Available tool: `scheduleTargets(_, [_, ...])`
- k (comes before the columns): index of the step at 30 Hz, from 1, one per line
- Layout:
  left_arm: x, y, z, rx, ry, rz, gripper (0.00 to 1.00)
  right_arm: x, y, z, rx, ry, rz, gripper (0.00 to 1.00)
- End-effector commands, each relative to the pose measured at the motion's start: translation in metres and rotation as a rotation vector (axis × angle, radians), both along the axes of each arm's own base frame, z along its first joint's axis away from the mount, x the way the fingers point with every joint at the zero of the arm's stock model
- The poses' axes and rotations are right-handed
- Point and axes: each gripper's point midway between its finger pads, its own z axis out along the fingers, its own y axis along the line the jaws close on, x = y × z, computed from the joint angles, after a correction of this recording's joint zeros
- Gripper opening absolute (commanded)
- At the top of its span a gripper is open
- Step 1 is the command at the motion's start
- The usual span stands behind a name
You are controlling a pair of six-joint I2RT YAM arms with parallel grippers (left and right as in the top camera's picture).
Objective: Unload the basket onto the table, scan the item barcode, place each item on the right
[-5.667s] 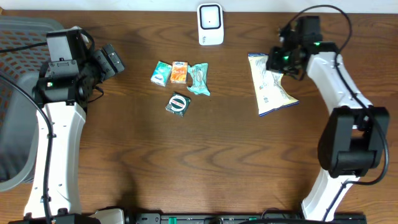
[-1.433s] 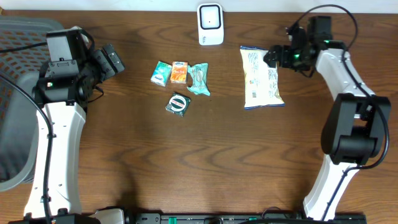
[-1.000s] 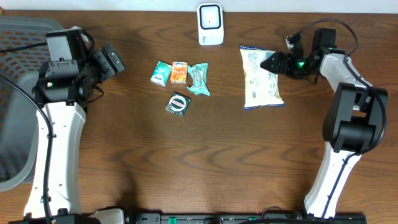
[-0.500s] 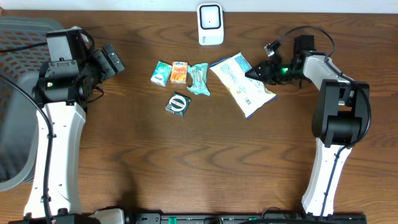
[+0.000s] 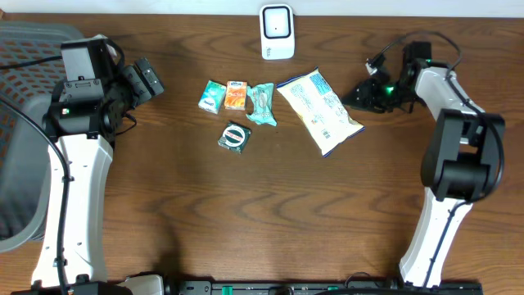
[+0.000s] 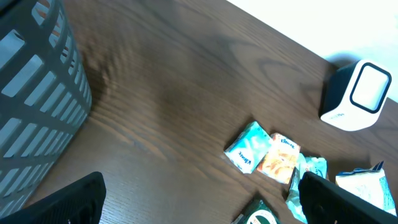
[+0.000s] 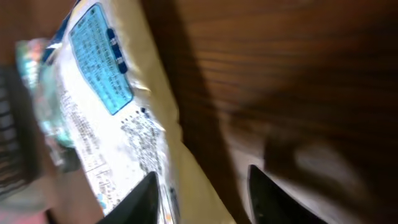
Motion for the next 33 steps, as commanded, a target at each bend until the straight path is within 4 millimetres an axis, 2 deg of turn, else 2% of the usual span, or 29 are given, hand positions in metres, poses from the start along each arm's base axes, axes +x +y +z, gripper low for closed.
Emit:
scheduleTargets(1, [0.000,0.003,0.000,0.011,0.003,0.009,0.98,0.008,-0.008,0.033,-0.168,-0.094,0.000,0.35])
scheduleTargets(5, [0.000,0.003,0.000,0.011,0.003,0.009,0.98,0.003,-0.005,0.024,-0.213,-0.057,-0.007,0.32])
scheduleTargets(8, [0.000,0.003,0.000,0.011,0.003,0.009,0.98,-0.008,-0.004,0.013,-0.240,0.013,-0.026,0.18])
scheduleTargets(12, [0.000,0.003,0.000,0.011,0.003,0.009,0.98,-0.033,0.008,0.002,-0.234,0.110,0.006,0.12])
scheduleTargets(15, [0.000,0.003,0.000,0.011,0.003,0.009,0.98,-0.050,0.018,-0.005,-0.236,0.169,0.037,0.02])
scheduleTargets(19, [0.000,0.003,0.000,0.011,0.003,0.009,0.98,-0.069,0.032,-0.008,-0.239,0.228,0.081,0.01])
scheduleTargets(21, [0.000,0.003,0.000,0.011,0.003,0.009,0.98,-0.076,0.037,-0.005,-0.241,0.248,0.098,0.01])
scheduleTargets(24, [0.000,0.003,0.000,0.011,0.003,0.009,0.98,-0.078,0.039,0.010,-0.239,0.238,0.101,0.01])
scheduleTargets(27, [0.000,0.003,0.000,0.011,0.003,0.009,0.98,-0.067,0.037,0.035,-0.238,0.161,0.085,0.01])
scheduleTargets(29, [0.000,0.003,0.000,0.011,0.003,0.009,0.98,-0.052,0.032,0.048,-0.258,0.072,0.062,0.01])
scheduleTargets(31, [0.000,0.003,0.000,0.011,0.003,0.009,0.98,-0.029,0.026,0.057,-0.293,-0.007,-0.012,0.28])
scheduleTargets(33, [0.000,0.003,0.000,0.011,0.003,0.009,0.98,-0.011,0.025,0.061,-0.294,-0.079,-0.038,0.64])
